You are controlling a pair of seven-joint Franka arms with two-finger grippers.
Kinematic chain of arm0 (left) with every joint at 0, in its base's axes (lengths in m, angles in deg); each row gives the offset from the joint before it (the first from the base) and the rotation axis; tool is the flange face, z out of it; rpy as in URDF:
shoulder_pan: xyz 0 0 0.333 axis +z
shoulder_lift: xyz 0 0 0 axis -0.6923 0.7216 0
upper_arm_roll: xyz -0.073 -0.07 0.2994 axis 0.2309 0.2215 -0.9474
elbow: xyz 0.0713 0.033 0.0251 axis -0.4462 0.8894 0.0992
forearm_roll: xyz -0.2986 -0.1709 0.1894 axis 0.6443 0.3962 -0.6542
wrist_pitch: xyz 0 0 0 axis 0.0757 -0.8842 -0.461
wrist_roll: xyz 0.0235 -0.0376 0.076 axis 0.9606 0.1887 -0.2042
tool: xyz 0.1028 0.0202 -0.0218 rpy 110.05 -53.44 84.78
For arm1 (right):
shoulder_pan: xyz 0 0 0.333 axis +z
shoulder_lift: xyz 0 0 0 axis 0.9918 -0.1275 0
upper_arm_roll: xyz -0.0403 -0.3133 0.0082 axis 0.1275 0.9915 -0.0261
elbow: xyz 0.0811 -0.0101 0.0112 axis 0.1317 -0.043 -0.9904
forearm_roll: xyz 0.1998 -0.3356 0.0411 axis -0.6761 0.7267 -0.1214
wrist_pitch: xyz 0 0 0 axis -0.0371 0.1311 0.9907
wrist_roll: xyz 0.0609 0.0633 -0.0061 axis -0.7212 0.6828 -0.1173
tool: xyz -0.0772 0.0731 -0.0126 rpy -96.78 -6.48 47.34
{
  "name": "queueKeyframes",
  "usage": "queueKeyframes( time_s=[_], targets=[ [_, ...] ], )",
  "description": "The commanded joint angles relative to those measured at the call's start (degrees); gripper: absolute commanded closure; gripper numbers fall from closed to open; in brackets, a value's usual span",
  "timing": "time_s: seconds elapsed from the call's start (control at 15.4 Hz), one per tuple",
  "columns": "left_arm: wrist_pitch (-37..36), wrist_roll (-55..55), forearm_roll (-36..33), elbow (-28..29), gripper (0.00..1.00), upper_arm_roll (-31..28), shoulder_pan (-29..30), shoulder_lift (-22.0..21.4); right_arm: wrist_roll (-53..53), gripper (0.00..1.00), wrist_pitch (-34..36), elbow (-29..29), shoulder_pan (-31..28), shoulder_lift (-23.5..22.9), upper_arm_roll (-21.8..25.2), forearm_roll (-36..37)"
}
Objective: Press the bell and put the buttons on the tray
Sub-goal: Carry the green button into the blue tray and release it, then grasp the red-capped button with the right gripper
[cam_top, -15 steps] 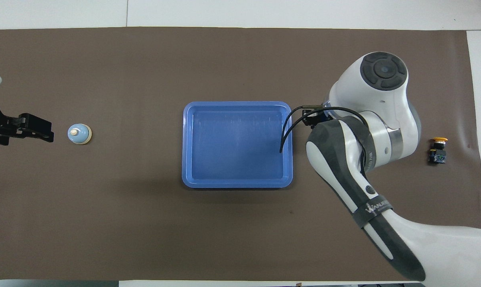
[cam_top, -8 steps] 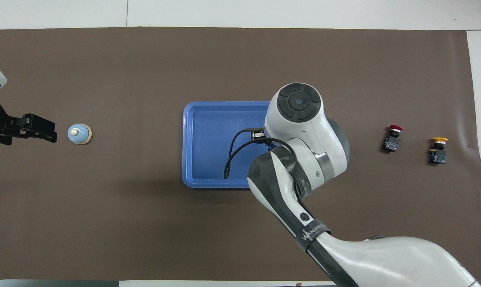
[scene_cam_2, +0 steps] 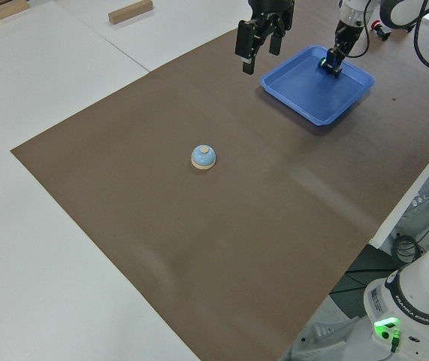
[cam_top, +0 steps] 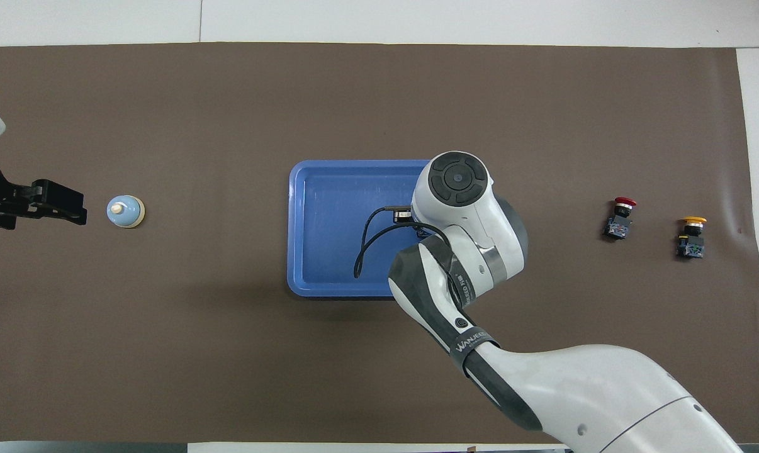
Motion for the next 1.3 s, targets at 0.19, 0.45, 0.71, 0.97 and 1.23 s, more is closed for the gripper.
queueKeyframes(
  time_s=[0.19,0.45,0.71,0.97,1.23],
  targets=[
    [-0.8,-0.5,0.6,0.2,0.00,-0.3,0.0,-0.9,-5.2,0.00,11.2,1.7,-9.3,7.5,0.3,-0.9],
    [-0.8,-0.5,0.6,0.2,0.00,-0.3,0.0,-0.9,-18.6,0.00,16.7,1.2,-21.6,11.2,0.5,-0.4],
    [-0.8,-0.5,0.6,0.2,0.00,-0.3,0.0,-0.9,-24.1,0.00,14.7,-2.6,-30.9,11.9,0.4,0.8],
    [-0.8,-0.5,0.6,0.2,0.00,-0.3,0.0,-0.9,-22.3,0.00,1.2,-13.4,-33.5,14.4,0.4,0.6],
    [-0.8,-0.5,0.6,0.2,0.00,-0.3,0.0,-0.9,-20.5,0.00,-6.1,-17.5,-33.5,12.6,0.4,0.6]
  ],
)
